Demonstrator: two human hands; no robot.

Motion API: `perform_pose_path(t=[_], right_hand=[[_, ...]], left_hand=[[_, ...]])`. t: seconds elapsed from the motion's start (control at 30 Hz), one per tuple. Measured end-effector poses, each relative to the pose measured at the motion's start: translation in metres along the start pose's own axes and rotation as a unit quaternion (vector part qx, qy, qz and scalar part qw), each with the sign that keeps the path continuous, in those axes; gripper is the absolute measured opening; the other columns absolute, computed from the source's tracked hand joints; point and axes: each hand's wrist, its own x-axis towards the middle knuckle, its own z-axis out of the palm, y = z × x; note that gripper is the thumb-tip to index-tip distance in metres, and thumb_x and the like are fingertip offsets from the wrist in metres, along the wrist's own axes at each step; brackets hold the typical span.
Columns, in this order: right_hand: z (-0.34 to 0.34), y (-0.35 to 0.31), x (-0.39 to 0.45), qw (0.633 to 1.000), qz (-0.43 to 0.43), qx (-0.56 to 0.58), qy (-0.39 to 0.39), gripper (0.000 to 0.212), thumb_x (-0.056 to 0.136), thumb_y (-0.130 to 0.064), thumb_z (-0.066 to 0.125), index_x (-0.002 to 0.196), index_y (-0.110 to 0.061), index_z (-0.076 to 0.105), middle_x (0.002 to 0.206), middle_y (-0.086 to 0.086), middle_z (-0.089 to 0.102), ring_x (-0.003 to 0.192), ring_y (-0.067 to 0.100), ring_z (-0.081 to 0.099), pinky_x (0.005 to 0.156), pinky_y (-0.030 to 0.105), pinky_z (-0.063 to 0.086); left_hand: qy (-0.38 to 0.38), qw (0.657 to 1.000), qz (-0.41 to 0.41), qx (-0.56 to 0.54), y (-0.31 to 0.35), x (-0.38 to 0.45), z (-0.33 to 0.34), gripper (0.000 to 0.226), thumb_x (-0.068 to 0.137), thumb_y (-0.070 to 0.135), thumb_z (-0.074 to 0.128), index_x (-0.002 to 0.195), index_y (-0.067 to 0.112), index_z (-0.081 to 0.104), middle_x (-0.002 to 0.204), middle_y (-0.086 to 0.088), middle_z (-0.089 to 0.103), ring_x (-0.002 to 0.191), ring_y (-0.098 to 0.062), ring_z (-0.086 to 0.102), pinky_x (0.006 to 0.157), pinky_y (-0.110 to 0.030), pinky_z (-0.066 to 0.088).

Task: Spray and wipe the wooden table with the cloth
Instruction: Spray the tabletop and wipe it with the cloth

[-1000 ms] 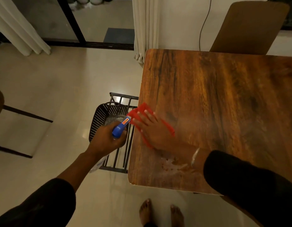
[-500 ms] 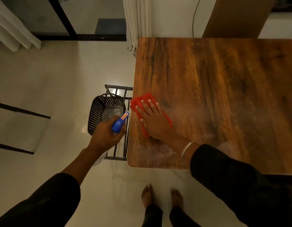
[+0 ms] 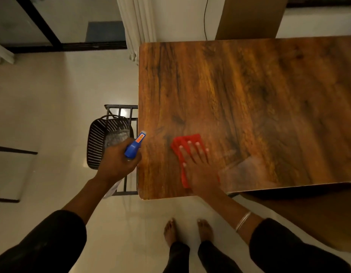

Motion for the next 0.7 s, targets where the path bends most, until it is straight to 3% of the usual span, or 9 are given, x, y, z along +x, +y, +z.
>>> perform_pose_path(t=[0.07,0.13,0.27,0.33,0.4,0.47,0.57,0.63,0.7], right_hand=[[-0.004,0.007,0.002,0.995,0.091,0.014,0.022,0.06,0.11,-0.037,0.024,0.169,-0.025,0.016,0.177,0.006,0.008,0.164,0.031,0.006,0.127,0.059,0.019],[0.003,-0.024,0.007,0.993,0.112,0.007,0.032,0.062,0.11,-0.041,0.021,0.169,-0.022,0.013,0.177,0.009,0.007,0.163,0.035,0.005,0.129,0.061,0.016],[0.021,-0.084,0.011,1.0,0.002,0.028,-0.008,0.066,0.11,-0.051,0.025,0.169,-0.025,0.009,0.177,0.009,0.002,0.163,0.037,0.002,0.129,0.061,0.013],[0.02,-0.071,0.011,0.998,-0.048,0.029,-0.021,0.066,0.111,-0.048,0.028,0.169,-0.026,0.009,0.177,0.007,0.002,0.163,0.035,0.0,0.128,0.06,0.015],[0.012,-0.04,0.007,0.998,-0.056,0.026,-0.011,0.062,0.111,-0.041,0.031,0.169,-0.027,0.013,0.177,0.005,0.006,0.164,0.031,0.003,0.129,0.058,0.016],[-0.001,0.01,-0.001,1.0,-0.001,0.014,0.009,0.06,0.109,-0.036,0.028,0.168,-0.028,0.019,0.176,0.003,0.013,0.164,0.029,0.009,0.129,0.055,0.018],[-0.025,0.084,-0.023,0.989,0.15,0.009,0.016,0.061,0.108,-0.034,0.023,0.168,-0.026,0.018,0.176,0.004,0.012,0.164,0.028,0.009,0.129,0.056,0.019],[-0.035,0.097,-0.036,0.974,0.226,0.003,0.014,0.061,0.108,-0.033,0.022,0.168,-0.025,0.015,0.176,0.007,0.011,0.164,0.03,0.008,0.129,0.056,0.016],[-0.031,0.073,-0.04,0.971,0.24,0.008,0.012,0.06,0.11,-0.034,0.017,0.169,-0.025,0.011,0.177,0.009,0.009,0.163,0.034,0.005,0.13,0.058,0.013]], left_hand=[[-0.003,1.0,0.011,0.008,0.001,0.002,0.001,0.026,0.088,0.032,0.065,0.11,0.019,0.058,0.092,-0.002,0.066,0.082,-0.018,0.065,0.078,-0.045,0.056],[-0.018,0.999,0.019,0.024,0.004,0.004,0.001,0.024,0.089,0.03,0.066,0.109,0.022,0.058,0.089,0.0,0.065,0.08,-0.014,0.064,0.077,-0.041,0.055],[-0.078,0.993,0.052,0.072,0.012,0.001,0.006,0.031,0.086,0.031,0.068,0.114,0.019,0.06,0.091,0.002,0.067,0.077,-0.006,0.062,0.071,-0.027,0.052],[-0.096,0.99,0.065,0.081,0.018,0.001,0.007,0.035,0.085,0.03,0.07,0.116,0.019,0.059,0.092,0.003,0.066,0.077,-0.004,0.062,0.072,-0.025,0.05],[-0.103,0.988,0.073,0.09,0.026,0.005,0.005,0.034,0.084,0.026,0.071,0.115,0.018,0.059,0.091,0.003,0.065,0.079,-0.007,0.062,0.073,-0.031,0.053],[-0.103,0.986,0.09,0.092,0.035,0.011,0.002,0.032,0.083,0.022,0.073,0.112,0.018,0.059,0.091,0.001,0.066,0.08,-0.013,0.064,0.074,-0.037,0.055],[-0.101,0.983,0.109,0.106,0.052,0.021,0.0,0.029,0.083,0.021,0.073,0.109,0.019,0.06,0.087,0.001,0.066,0.079,-0.013,0.064,0.074,-0.04,0.056],[-0.107,0.982,0.115,0.104,0.069,0.028,0.002,0.028,0.084,0.022,0.072,0.109,0.019,0.06,0.086,0.001,0.067,0.077,-0.013,0.065,0.074,-0.038,0.055],[-0.116,0.98,0.134,0.09,0.092,0.037,0.009,0.026,0.084,0.019,0.072,0.108,0.019,0.061,0.084,0.003,0.066,0.074,-0.01,0.065,0.071,-0.032,0.053]])
